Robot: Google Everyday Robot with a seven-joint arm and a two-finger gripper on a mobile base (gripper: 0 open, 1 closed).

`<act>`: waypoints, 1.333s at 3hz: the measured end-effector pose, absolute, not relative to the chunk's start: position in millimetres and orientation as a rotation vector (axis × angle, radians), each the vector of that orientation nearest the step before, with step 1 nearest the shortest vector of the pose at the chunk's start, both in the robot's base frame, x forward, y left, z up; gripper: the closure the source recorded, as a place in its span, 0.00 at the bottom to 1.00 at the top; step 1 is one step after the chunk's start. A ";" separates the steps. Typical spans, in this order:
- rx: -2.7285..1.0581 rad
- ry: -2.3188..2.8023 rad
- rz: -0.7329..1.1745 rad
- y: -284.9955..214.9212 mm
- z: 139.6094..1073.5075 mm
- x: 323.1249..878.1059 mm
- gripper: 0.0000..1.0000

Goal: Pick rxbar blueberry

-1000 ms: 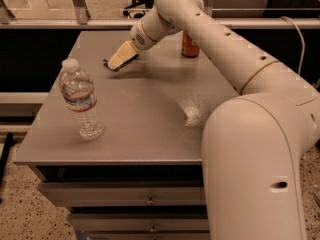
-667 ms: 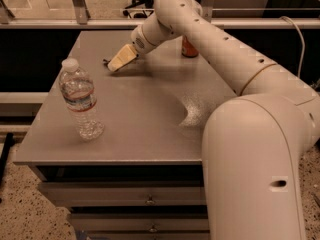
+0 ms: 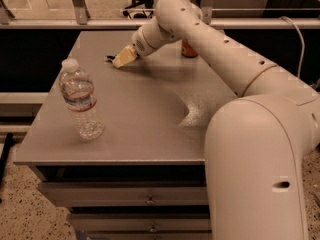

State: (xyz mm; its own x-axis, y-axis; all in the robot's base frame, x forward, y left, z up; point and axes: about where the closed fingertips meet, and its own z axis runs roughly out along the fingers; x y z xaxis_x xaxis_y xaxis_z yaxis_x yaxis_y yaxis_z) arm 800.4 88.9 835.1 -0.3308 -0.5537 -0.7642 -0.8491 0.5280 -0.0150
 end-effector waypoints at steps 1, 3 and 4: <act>-1.123 2.004 0.517 87.4 842.8 798.6 0.78; -1.141 1.875 0.507 82.7 887.4 781.3 1.00; -1.159 1.774 0.525 77.2 919.7 758.9 1.00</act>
Offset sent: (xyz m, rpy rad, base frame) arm -0.0114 -0.0103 0.0502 0.0602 -0.1156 0.0191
